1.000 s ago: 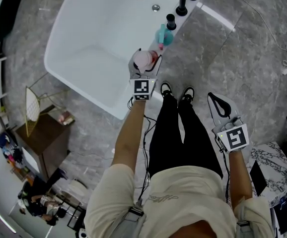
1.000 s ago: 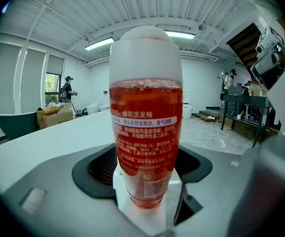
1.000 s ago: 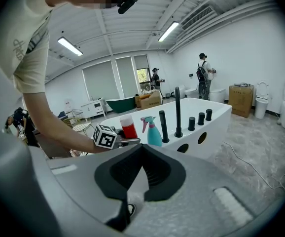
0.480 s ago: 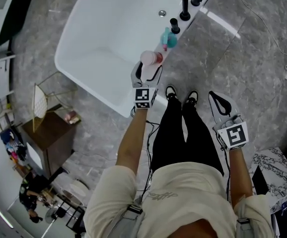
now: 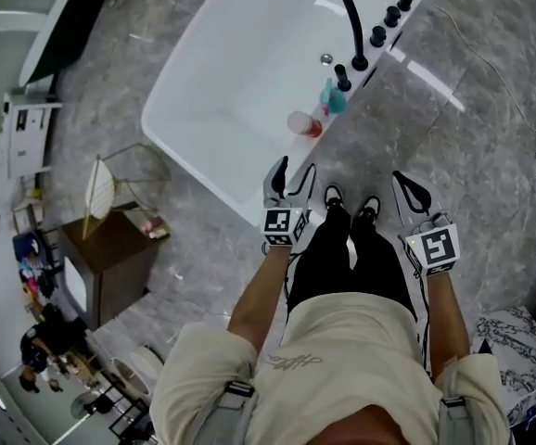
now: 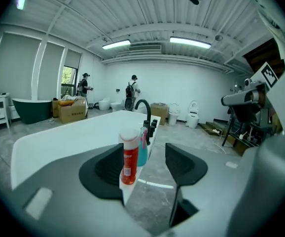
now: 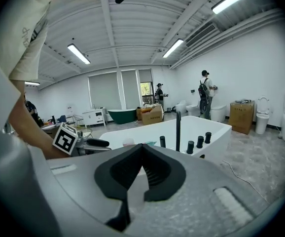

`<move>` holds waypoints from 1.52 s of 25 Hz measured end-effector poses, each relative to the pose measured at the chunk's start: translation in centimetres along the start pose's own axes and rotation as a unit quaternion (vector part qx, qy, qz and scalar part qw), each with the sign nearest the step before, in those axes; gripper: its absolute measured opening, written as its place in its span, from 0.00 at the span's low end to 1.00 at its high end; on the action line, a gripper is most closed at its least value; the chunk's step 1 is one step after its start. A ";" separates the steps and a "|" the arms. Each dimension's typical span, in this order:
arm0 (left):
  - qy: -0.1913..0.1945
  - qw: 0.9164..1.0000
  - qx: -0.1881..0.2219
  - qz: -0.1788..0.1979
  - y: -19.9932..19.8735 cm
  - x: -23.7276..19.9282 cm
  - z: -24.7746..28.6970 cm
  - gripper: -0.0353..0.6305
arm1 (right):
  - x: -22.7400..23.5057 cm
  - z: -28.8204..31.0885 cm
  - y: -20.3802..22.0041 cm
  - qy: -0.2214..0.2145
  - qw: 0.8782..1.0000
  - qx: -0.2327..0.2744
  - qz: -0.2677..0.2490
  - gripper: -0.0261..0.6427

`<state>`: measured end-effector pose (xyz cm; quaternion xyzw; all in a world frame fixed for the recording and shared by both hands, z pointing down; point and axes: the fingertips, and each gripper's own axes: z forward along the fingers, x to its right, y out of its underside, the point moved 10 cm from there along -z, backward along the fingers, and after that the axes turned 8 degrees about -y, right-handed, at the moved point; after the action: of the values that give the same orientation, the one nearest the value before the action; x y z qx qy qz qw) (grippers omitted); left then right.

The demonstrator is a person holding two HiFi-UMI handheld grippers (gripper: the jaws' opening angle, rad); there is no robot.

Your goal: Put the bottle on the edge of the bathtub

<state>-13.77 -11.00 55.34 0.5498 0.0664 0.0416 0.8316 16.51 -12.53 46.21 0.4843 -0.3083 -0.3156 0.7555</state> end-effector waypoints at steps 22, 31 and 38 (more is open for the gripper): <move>-0.006 0.997 0.079 0.017 -16.0 1.1 -8.0 0.08 | -2.2 -5.1 -6.9 0.050 0.996 0.056 -0.050 0.04; 0.025 0.992 0.112 0.056 -22.9 0.0 -10.5 0.08 | -3.3 -6.1 -11.4 0.070 0.990 0.099 -0.066 0.04; 0.039 0.985 0.156 0.057 -25.8 -1.2 -12.3 0.08 | -4.1 -5.5 -14.0 0.078 0.985 0.122 -0.088 0.04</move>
<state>-16.94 -10.10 26.90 0.6733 0.0730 0.0990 0.7291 15.75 -11.10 30.71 0.6216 -0.2406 -0.3021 0.6815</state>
